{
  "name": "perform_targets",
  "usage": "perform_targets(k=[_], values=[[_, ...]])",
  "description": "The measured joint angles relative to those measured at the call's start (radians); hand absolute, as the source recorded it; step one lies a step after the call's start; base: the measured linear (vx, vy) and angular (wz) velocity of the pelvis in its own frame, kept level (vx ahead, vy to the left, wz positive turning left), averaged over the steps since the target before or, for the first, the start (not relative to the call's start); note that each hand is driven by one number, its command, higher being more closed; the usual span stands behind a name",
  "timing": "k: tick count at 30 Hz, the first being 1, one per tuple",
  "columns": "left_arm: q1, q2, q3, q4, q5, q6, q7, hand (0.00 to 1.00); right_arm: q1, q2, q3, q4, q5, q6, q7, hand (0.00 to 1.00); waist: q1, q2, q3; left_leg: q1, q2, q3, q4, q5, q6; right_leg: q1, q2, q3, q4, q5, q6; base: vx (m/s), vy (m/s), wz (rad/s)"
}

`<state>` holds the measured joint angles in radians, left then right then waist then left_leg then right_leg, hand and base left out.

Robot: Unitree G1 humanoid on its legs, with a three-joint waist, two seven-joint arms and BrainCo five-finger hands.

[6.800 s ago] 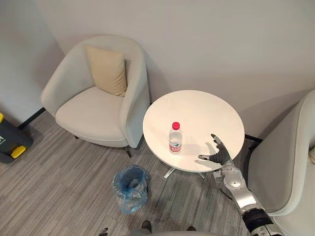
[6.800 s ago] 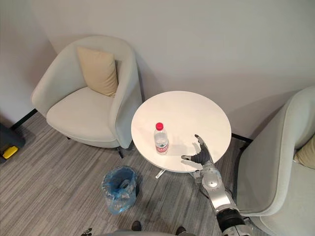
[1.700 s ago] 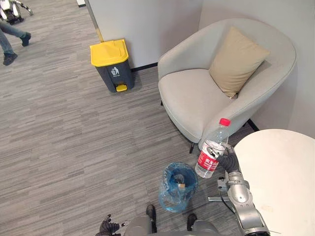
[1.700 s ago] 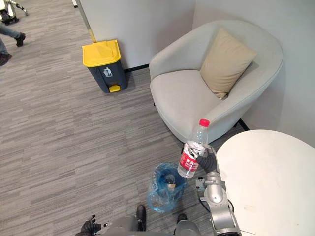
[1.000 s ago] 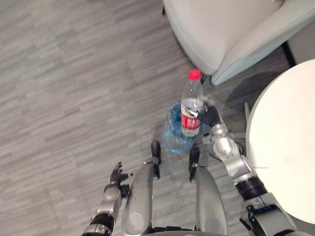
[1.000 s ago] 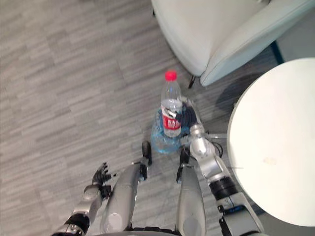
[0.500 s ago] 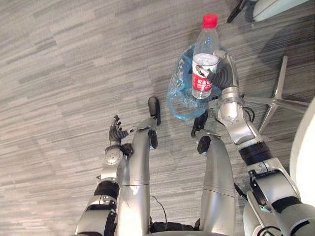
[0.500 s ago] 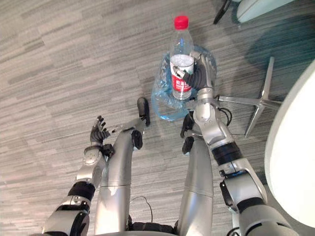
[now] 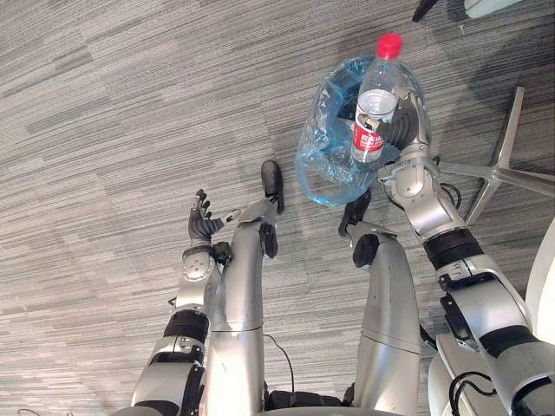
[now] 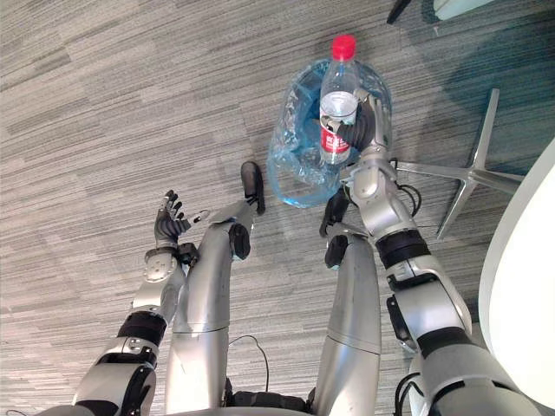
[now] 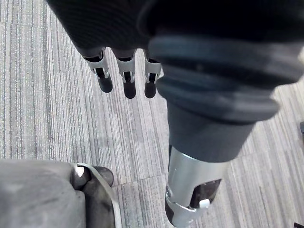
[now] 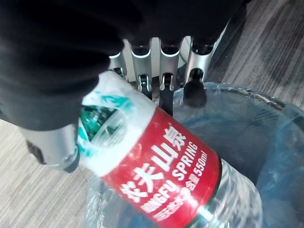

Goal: Gather rubbish on tea table into small bin, then transfer packed bag to large trash can.

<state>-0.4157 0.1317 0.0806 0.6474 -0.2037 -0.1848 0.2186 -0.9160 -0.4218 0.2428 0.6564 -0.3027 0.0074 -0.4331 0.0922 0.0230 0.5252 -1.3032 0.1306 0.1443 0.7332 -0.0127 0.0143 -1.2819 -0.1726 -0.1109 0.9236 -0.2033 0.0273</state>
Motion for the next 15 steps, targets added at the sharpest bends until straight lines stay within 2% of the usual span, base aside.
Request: perform_targets(k=[5, 9, 15], values=[[0.000, 0.007, -0.005, 0.001, 0.000, 0.001, 0.000, 0.00, -0.003, 0.001, 0.000, 0.000, 0.000, -0.001, -0.004, 0.00, -0.003, -0.001, -0.001, 0.000, 0.002, 0.000, 0.002, 0.003, 0.005, 0.000, 0.000, -0.001, 0.003, 0.000, -0.001, -0.03, -0.011, 0.00], [0.000, 0.011, -0.008, 0.002, 0.000, 0.003, 0.001, 0.00, 0.010, 0.009, 0.003, -0.012, 0.000, -0.001, -0.004, 0.00, -0.020, -0.003, -0.002, 0.002, 0.003, 0.000, 0.002, 0.003, 0.004, 0.002, 0.000, -0.001, 0.004, 0.000, -0.002, -0.05, -0.016, 0.00], [0.001, 0.019, -0.008, 0.012, 0.006, 0.020, 0.001, 0.00, 0.105, 0.042, 0.014, -0.113, -0.035, -0.008, 0.002, 0.00, -0.024, -0.029, -0.021, 0.018, 0.010, 0.008, 0.000, 0.004, 0.003, 0.010, 0.004, 0.001, 0.000, 0.003, -0.006, -0.05, -0.024, -0.05]])
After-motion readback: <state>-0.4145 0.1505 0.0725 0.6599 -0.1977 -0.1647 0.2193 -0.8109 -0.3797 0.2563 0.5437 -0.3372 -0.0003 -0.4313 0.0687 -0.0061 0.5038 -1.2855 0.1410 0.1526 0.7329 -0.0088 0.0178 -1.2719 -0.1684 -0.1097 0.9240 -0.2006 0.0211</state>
